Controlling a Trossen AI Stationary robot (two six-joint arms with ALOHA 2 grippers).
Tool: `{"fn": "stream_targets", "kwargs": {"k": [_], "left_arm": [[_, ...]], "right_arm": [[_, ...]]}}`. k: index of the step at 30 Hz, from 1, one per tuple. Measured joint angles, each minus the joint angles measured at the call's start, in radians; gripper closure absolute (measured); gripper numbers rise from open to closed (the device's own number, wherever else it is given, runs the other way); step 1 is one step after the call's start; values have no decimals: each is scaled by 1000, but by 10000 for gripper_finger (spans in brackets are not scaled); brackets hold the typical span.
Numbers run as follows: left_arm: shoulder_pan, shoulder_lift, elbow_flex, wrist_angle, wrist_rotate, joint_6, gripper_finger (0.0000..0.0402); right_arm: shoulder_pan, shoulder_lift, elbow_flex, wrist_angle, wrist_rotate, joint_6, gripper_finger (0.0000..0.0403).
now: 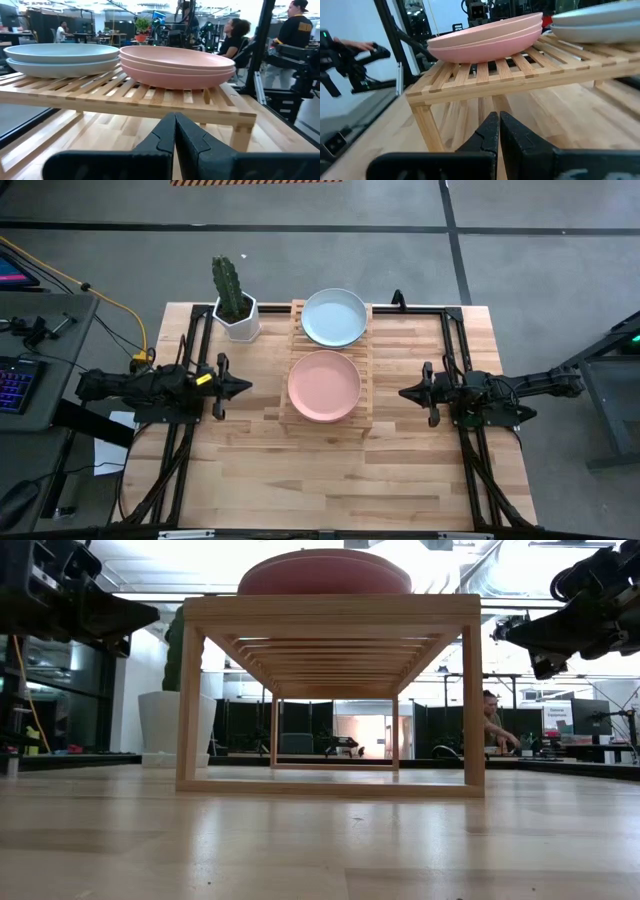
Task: Place and stack plates onto a shelf
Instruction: Return to Home Position
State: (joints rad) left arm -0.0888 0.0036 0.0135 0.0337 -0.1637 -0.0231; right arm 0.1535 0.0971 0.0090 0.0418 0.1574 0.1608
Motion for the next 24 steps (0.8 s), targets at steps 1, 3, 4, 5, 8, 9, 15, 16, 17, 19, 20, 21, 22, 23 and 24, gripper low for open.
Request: {"fn": "stream_targets", "kwargs": {"k": [1, 3, 4, 5, 8, 9, 15, 16, 17, 19, 20, 21, 22, 23, 24], "left_arm": [[13, 0, 0, -1, 7, 0, 402], [33, 0, 0, -3, 20, 0, 402], [40, 0, 0, -4, 20, 0, 402], [45, 0, 0, -4, 21, 0, 402], [47, 0, 0, -4, 24, 0, 402], [47, 0, 0, -4, 24, 0, 402], [47, 0, 0, -4, 24, 0, 402], [47, 0, 0, -4, 24, 0, 402], [47, 0, 0, -4, 24, 0, 402], [47, 0, 0, -4, 24, 0, 402], [47, 0, 0, -4, 24, 0, 402], [46, 0, -1, -4, 24, 0, 402], [44, 0, -1, -4, 24, 0, 402], [41, 0, -1, -4, 23, 0, 401], [37, 0, -1, -4, 23, 0, 402]], "right_arm": [[0, 0, 0, 0, 0, 17, 403], [0, 0, 0, 0, 0, 48, 403], [0, 0, 0, 0, 0, 65, 403], [0, 0, 0, 0, 0, 78, 403], [0, 0, 0, 0, 0, 116, 403], [0, 0, 0, 0, 0, 127, 403], [0, 0, 0, 0, 0, 129, 403], [0, -1, 0, 0, 0, 129, 403], [0, -5, 0, 0, 0, 129, 403], [-1, -26, 0, 0, 0, 128, 403], [-4, -40, 0, 0, 0, 128, 403], [-7, -57, 0, 1, 0, 128, 403], [-13, -73, 0, 2, 0, 127, 403], [-22, -90, 0, 1, 0, 127, 403], [-32, -97, 0, 4, 0, 127, 403]]}}
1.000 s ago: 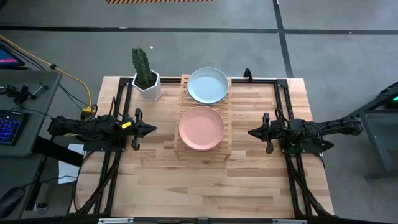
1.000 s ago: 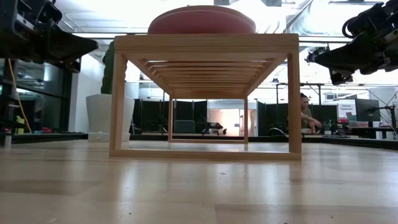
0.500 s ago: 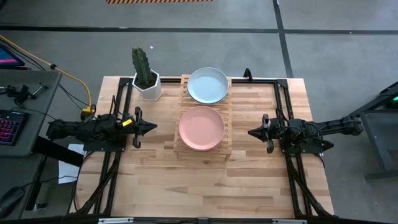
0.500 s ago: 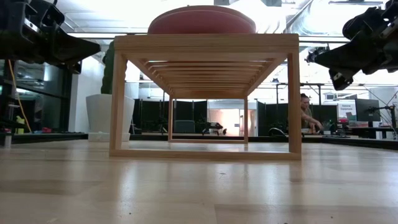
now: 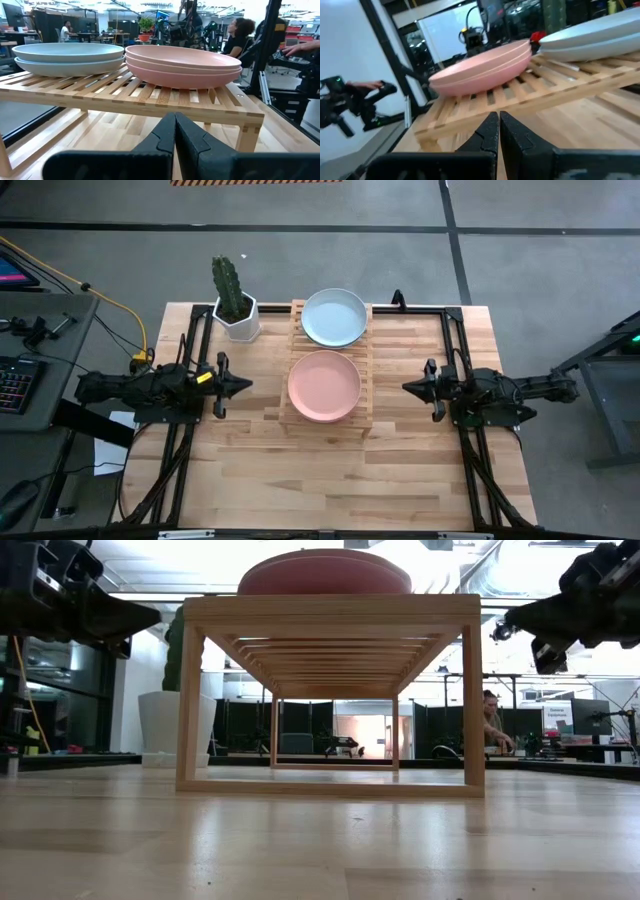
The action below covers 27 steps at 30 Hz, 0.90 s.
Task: Place and stack plates onto a shelf
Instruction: Return to Home Position
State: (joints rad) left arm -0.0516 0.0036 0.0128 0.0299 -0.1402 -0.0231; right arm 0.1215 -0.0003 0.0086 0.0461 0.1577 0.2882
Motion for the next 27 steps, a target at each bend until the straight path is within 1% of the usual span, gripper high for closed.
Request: {"fn": "stream_targets", "kwargs": {"k": [5, 10, 27], "left_arm": [[-9, 0, 0, 0, 0, 0, 402], [-9, 0, 0, 1, 0, 0, 402], [-9, 2, 0, 0, 0, 0, 402]], "right_arm": [[-46, 0, 0, -4, 0, 0, 403], [-68, 0, 0, -2, 0, 0, 403], [-53, 15, 0, -4, 0, 0, 403]]}}
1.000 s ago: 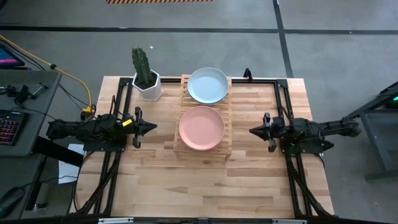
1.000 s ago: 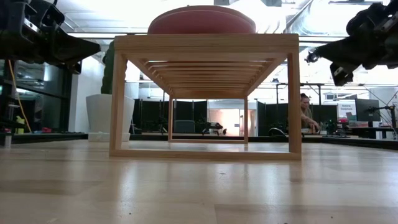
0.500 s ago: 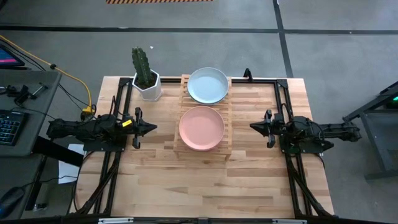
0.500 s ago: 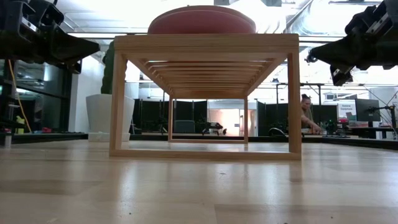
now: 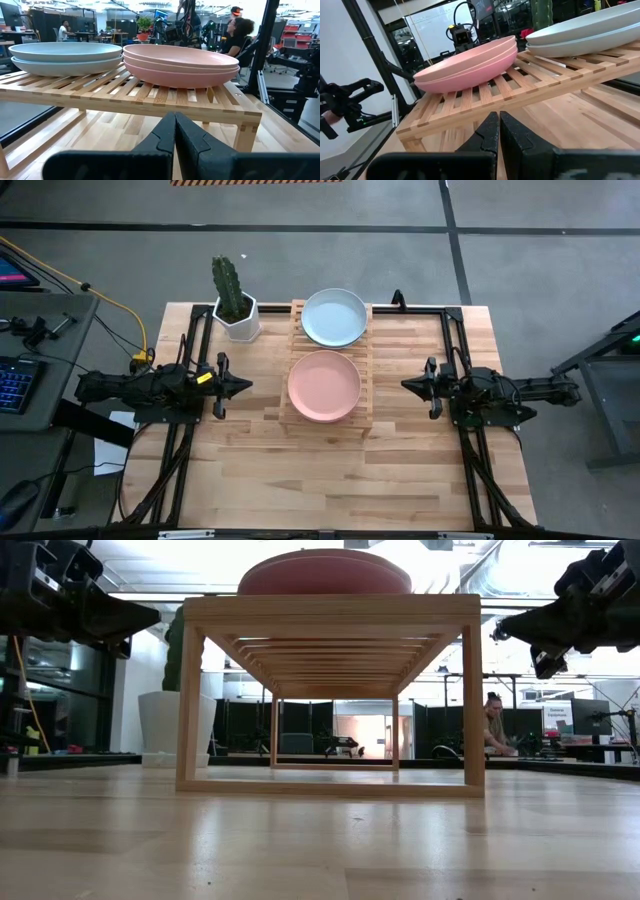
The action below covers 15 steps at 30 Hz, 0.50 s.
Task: Place and stack plates onto a shelf
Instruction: Return to Home Position
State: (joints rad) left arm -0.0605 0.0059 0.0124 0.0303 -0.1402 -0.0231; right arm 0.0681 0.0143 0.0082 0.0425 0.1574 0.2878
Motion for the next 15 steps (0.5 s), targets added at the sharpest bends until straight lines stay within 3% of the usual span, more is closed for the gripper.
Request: {"fn": "stream_targets", "kwargs": {"k": [6, 15], "left_arm": [[0, 0, 0, 0, 0, 0, 402], [0, 0, 0, 0, 0, 0, 402]], "right_arm": [[0, 0, 0, 0, 0, -1, 403], [-3, 0, 0, 0, 5, -241, 403]]}}
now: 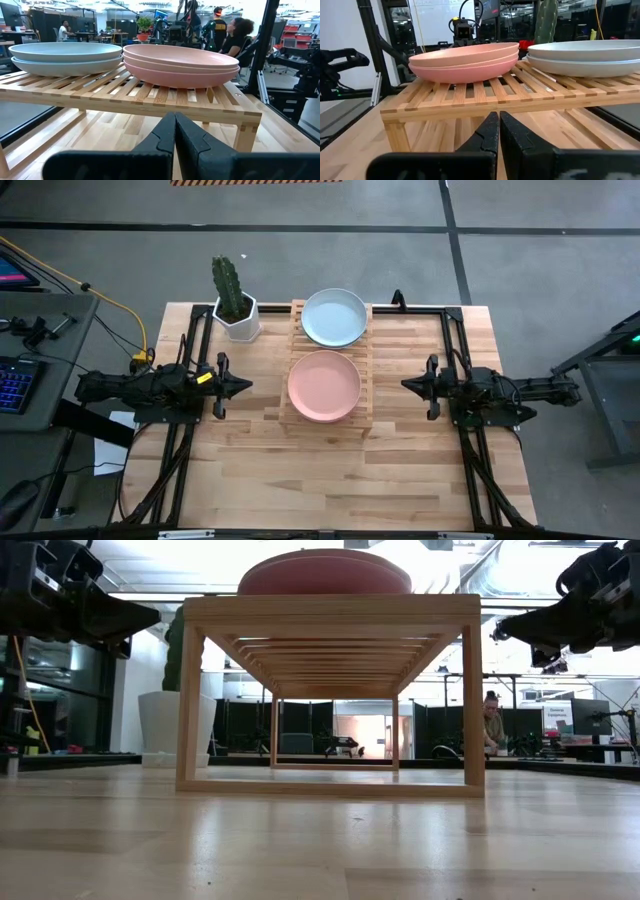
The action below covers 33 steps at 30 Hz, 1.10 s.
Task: Place and stack plates onto a shelf
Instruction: Return to Home Position
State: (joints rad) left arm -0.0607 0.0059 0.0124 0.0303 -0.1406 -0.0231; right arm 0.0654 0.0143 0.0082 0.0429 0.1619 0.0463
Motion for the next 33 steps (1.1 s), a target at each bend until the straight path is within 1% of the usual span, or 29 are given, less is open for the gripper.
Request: {"fn": "stream_targets", "kwargs": {"k": [3, 11, 16, 33], "left_arm": [[0, 0, 0, 0, 0, 0, 402], [0, 0, 0, 0, 0, 0, 402], [0, 0, 0, 0, 0, 0, 401], [0, 0, 0, 0, 0, 0, 401]], "right_arm": [[0, 0, 0, 0, 0, 9, 403], [0, 0, 0, 0, 0, 175, 403], [0, 0, 0, 0, 0, 245, 403], [0, 0, 0, 0, 0, 242, 403]]}}
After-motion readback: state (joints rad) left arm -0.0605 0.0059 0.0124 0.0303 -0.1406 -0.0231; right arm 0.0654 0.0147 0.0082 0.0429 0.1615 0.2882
